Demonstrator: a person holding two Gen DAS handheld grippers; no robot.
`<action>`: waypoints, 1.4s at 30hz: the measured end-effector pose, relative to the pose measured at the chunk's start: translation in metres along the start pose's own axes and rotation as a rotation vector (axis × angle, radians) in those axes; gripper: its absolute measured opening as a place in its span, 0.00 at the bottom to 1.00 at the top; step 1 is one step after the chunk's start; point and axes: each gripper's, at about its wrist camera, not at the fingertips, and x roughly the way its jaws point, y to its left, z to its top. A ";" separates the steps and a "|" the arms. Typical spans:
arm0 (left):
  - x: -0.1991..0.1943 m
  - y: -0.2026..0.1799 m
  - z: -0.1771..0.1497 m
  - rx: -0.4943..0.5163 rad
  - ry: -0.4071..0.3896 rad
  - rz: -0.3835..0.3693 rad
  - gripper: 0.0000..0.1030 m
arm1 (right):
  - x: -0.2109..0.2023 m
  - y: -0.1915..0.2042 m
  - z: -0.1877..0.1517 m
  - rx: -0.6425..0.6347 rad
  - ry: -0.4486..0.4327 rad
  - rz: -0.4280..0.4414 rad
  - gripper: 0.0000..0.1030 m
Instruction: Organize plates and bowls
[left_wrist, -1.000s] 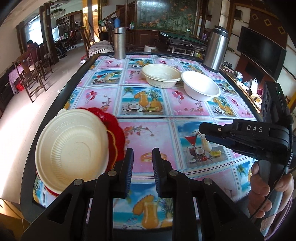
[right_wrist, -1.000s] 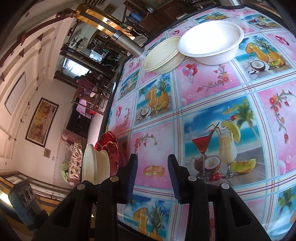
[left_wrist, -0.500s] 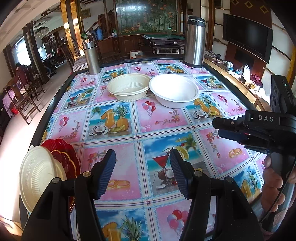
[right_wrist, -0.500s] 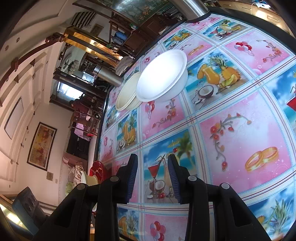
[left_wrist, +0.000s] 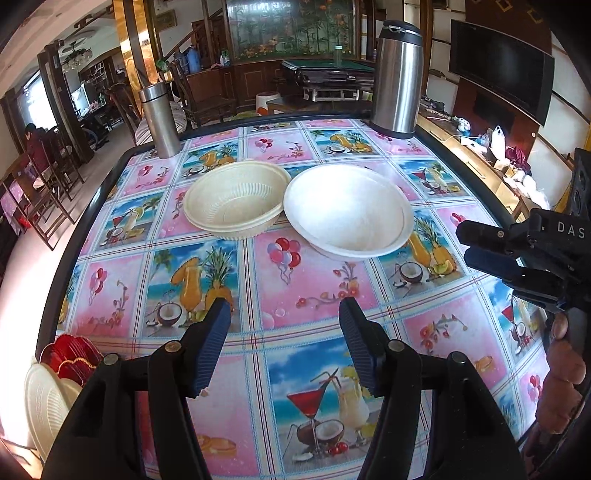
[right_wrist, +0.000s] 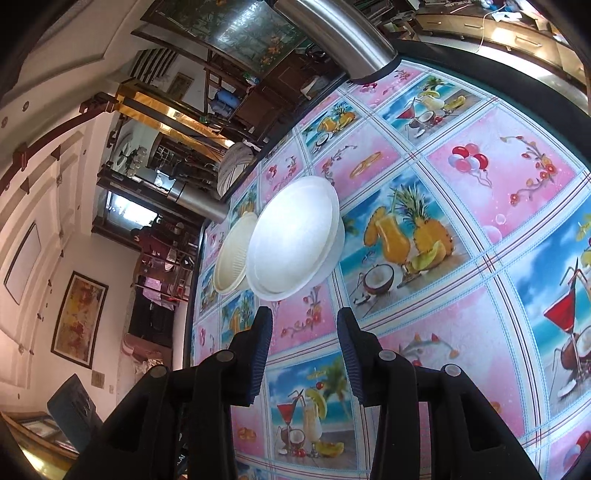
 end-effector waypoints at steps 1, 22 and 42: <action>0.003 0.000 0.003 -0.002 0.003 0.002 0.58 | 0.003 -0.001 0.005 0.005 -0.004 0.001 0.39; 0.079 0.034 0.054 -0.211 0.140 -0.129 0.58 | 0.044 -0.024 0.058 0.056 -0.050 -0.034 0.39; 0.111 0.032 0.063 -0.337 0.217 -0.281 0.58 | 0.067 -0.025 0.054 0.021 -0.058 0.039 0.43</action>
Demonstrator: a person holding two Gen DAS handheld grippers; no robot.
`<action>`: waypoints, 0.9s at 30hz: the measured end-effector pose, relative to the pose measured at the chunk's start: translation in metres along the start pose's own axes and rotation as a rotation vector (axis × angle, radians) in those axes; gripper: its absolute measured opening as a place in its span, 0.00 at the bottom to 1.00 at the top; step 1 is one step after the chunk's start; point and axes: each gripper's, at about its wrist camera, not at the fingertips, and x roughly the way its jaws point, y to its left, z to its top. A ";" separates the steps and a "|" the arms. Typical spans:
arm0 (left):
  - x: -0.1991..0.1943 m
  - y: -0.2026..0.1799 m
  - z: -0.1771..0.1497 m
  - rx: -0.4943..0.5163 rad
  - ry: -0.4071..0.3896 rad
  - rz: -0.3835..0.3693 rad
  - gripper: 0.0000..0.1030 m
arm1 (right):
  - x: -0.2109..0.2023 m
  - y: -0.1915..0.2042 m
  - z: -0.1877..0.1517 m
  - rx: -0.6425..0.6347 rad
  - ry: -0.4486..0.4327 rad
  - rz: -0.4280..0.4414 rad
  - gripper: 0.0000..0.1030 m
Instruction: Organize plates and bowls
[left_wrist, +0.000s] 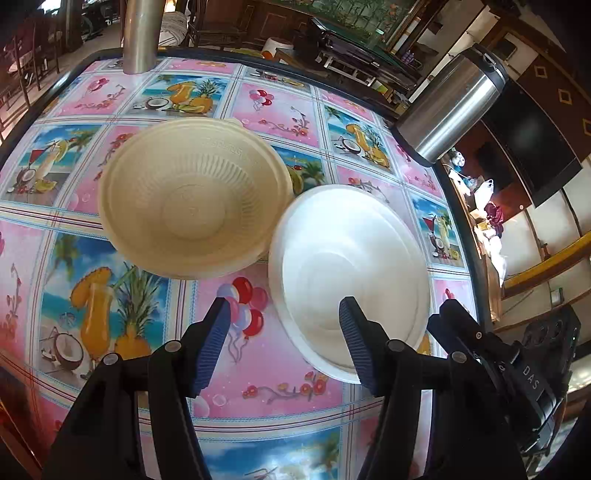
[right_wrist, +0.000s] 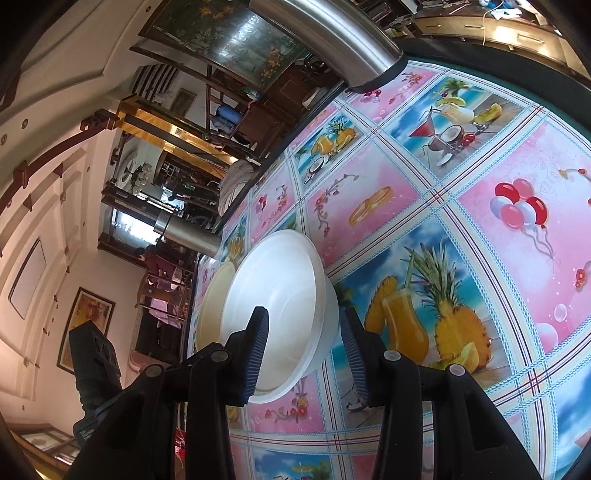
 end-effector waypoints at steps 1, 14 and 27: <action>0.000 -0.001 0.000 -0.003 -0.002 -0.003 0.58 | 0.000 0.000 0.000 0.001 -0.002 -0.001 0.43; 0.000 0.011 0.000 -0.040 -0.014 -0.066 0.58 | 0.003 -0.011 -0.004 0.025 -0.040 -0.018 0.47; 0.006 0.010 0.001 -0.038 -0.018 -0.109 0.58 | 0.009 -0.010 -0.008 0.030 -0.042 -0.023 0.48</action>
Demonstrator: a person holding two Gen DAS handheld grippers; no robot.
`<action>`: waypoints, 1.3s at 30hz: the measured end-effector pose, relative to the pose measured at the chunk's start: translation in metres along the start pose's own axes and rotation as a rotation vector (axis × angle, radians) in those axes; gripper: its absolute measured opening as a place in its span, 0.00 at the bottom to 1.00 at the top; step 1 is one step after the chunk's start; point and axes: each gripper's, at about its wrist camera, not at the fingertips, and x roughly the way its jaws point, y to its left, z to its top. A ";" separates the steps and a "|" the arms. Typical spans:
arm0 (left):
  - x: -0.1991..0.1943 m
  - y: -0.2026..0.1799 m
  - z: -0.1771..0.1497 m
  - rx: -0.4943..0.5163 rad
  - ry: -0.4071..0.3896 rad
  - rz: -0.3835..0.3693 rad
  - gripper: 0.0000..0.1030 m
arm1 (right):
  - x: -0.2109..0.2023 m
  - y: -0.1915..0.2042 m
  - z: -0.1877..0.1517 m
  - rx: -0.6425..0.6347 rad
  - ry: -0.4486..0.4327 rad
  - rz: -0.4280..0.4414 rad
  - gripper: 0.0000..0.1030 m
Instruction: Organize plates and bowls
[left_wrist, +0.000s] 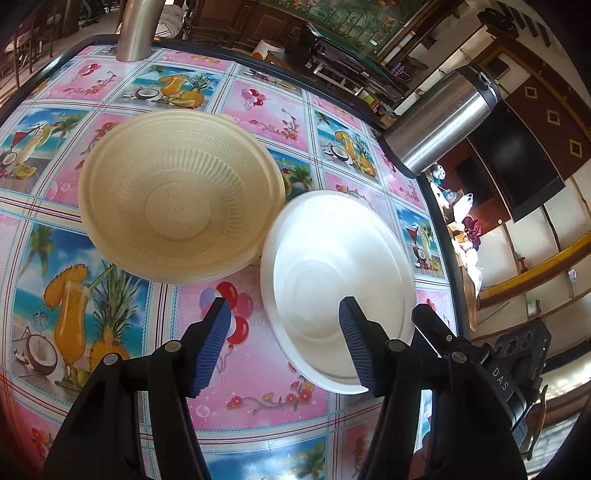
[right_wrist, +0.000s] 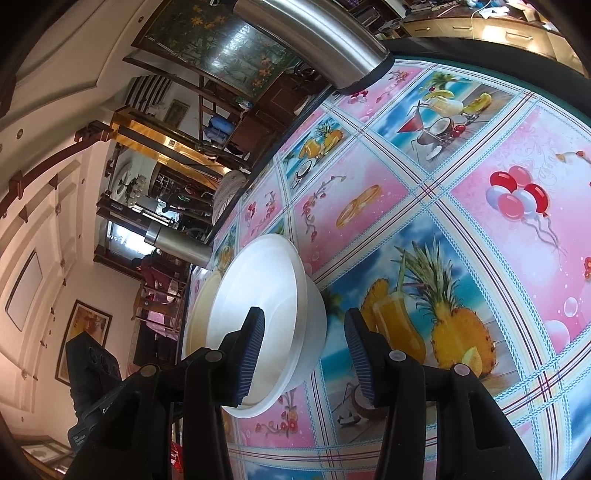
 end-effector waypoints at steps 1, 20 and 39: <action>0.000 -0.001 0.000 0.003 -0.003 -0.005 0.58 | 0.000 0.000 0.000 0.001 -0.003 -0.004 0.49; -0.001 0.004 0.000 0.008 -0.046 0.095 0.58 | -0.003 0.006 -0.002 -0.030 -0.039 -0.009 0.48; 0.003 0.009 -0.002 -0.014 -0.017 0.052 0.28 | 0.009 0.008 -0.002 -0.063 -0.016 -0.043 0.26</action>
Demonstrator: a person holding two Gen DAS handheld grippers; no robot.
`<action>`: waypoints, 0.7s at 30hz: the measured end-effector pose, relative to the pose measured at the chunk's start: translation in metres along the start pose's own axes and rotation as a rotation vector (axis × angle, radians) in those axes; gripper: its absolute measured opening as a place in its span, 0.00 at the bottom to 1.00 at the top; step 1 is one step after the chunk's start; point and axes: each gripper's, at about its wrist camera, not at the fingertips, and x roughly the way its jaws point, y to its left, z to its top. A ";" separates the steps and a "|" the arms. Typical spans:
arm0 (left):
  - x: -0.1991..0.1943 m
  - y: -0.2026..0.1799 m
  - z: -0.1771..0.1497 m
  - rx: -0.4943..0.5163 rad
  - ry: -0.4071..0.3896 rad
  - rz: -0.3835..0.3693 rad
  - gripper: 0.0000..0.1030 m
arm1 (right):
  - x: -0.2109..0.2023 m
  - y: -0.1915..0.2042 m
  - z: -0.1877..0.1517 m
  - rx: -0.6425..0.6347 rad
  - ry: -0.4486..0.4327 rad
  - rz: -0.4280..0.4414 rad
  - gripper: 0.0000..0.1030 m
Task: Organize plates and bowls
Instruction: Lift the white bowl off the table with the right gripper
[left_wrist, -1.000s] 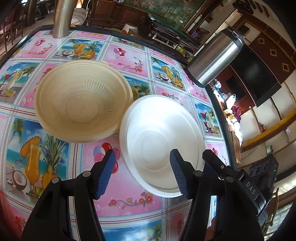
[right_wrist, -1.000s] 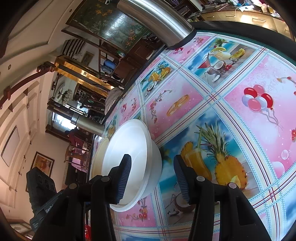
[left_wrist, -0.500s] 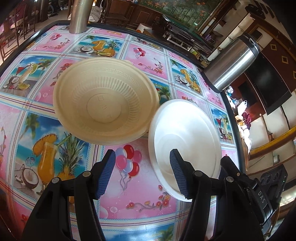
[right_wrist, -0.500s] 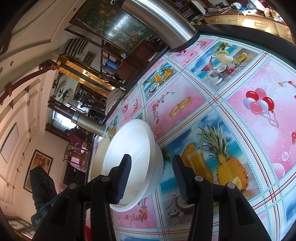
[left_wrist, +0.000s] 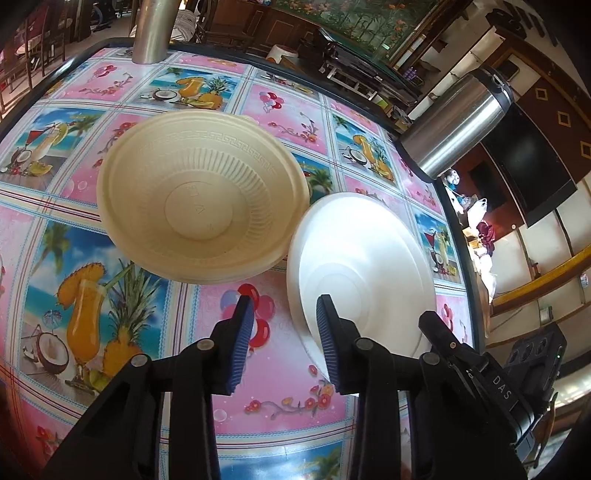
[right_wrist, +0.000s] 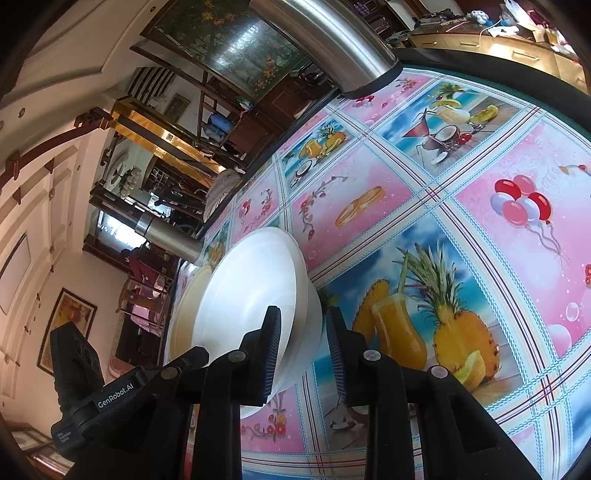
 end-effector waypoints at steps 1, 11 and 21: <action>0.000 0.000 0.000 0.001 0.004 -0.007 0.25 | 0.000 -0.001 0.000 0.003 0.001 0.001 0.25; 0.003 -0.001 -0.001 -0.012 0.013 -0.055 0.11 | 0.001 -0.003 0.001 0.003 0.003 0.002 0.20; 0.002 -0.003 -0.003 -0.011 0.020 -0.059 0.08 | 0.002 -0.004 -0.001 0.015 0.017 0.019 0.09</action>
